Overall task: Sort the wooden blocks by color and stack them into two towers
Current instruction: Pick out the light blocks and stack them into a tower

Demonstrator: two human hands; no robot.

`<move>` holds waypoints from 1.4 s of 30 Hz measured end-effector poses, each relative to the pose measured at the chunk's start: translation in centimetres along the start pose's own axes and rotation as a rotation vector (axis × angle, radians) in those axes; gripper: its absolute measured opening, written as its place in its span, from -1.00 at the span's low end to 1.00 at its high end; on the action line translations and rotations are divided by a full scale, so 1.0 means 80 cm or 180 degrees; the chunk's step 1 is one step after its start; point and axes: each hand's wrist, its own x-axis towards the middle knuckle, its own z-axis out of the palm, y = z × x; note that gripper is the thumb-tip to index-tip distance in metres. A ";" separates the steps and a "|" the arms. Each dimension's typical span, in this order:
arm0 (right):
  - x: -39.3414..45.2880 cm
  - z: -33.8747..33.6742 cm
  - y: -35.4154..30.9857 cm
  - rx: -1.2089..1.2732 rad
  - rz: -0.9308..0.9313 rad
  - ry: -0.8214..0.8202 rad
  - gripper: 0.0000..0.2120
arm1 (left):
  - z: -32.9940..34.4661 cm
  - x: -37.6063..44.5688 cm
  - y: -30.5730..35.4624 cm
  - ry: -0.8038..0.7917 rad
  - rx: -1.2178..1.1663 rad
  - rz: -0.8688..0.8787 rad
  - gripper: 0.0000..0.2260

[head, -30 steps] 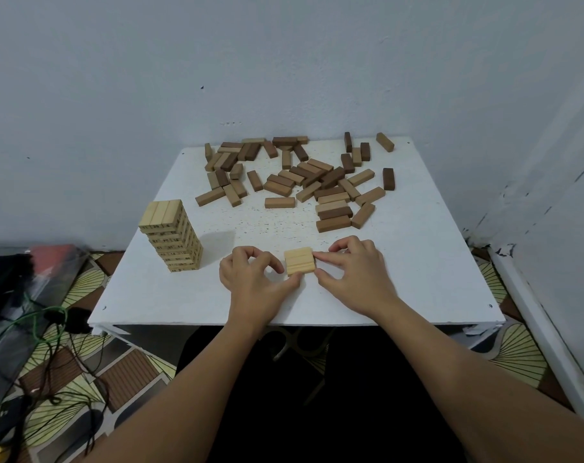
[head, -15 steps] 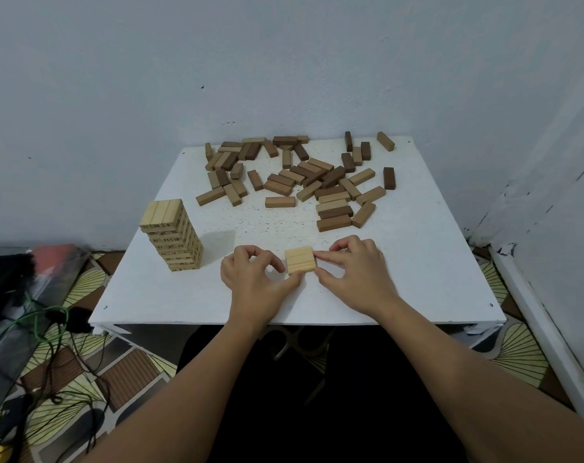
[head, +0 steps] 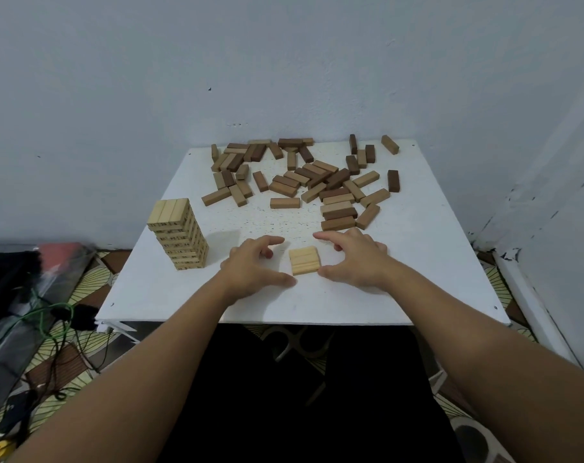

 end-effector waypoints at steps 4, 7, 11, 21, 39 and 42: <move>0.008 -0.008 -0.001 -0.0131 0.0016 -0.0239 -0.40 | 0.000 0.005 0.005 -0.0069 0.0046 0.0030 -0.28; 0.011 -0.008 -0.002 -0.0222 -0.0011 -0.0258 -0.44 | 0.001 0.005 0.006 0.0009 0.0014 0.0049 -0.38; 0.010 -0.007 -0.005 -0.0326 -0.0092 -0.0136 -0.46 | 0.002 0.007 0.012 0.0036 0.0161 0.0076 -0.46; 0.002 -0.036 -0.024 0.0455 -0.0796 0.0709 -0.47 | -0.053 -0.004 0.073 0.0656 0.1099 0.0744 -0.58; 0.049 -0.016 -0.249 0.0500 -0.1558 0.0859 -0.50 | -0.285 -0.068 -0.003 0.0505 0.0982 0.0335 -0.57; 0.060 0.000 -0.261 0.0439 -0.1534 0.0765 -0.55 | -0.292 -0.067 -0.028 0.0431 0.0915 0.0272 -0.51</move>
